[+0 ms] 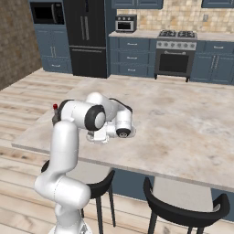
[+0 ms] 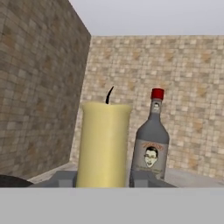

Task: Get the candle and the liquor from the cabinet and move them to the dining counter.

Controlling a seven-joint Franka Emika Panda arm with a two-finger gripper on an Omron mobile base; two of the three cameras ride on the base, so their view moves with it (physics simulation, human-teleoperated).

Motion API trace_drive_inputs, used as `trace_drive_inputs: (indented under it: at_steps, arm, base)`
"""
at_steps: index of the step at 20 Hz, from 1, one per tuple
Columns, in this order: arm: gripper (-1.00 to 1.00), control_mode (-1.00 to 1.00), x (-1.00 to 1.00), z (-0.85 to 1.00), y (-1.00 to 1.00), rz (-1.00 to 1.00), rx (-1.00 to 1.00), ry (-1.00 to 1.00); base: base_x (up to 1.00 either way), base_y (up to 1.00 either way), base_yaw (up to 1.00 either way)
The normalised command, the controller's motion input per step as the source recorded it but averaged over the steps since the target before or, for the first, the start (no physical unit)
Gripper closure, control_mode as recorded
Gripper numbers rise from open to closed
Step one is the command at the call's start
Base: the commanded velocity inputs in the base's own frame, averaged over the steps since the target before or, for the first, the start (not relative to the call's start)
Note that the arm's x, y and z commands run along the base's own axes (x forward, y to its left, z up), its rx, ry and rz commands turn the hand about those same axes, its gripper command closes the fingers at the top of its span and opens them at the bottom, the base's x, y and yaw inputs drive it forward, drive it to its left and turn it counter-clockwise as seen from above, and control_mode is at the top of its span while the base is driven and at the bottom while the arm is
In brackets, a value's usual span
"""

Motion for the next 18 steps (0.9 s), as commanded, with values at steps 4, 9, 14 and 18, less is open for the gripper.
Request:
trace_drive_inputs:
  at_steps: [4, 9, 14, 18]
  arm:
    - [1.0, -1.0, 0.18, -0.24, 0.03, 0.0, 0.0, 0.0]
    - [1.0, -1.0, 0.19, -0.27, 0.06, 0.0, -0.01, 0.0]
    - [-1.0, -1.0, 0.03, -0.25, 0.02, 0.0, 0.0, -0.02]
    - [-1.0, -1.0, -0.02, -0.01, 0.0, 0.0, 0.0, -0.06]
  base:
    - [0.0, 0.0, 0.0]
    - [0.0, 0.0, 0.0]
    - [0.0, 0.0, 0.0]
    - [0.0, 0.0, 0.0]
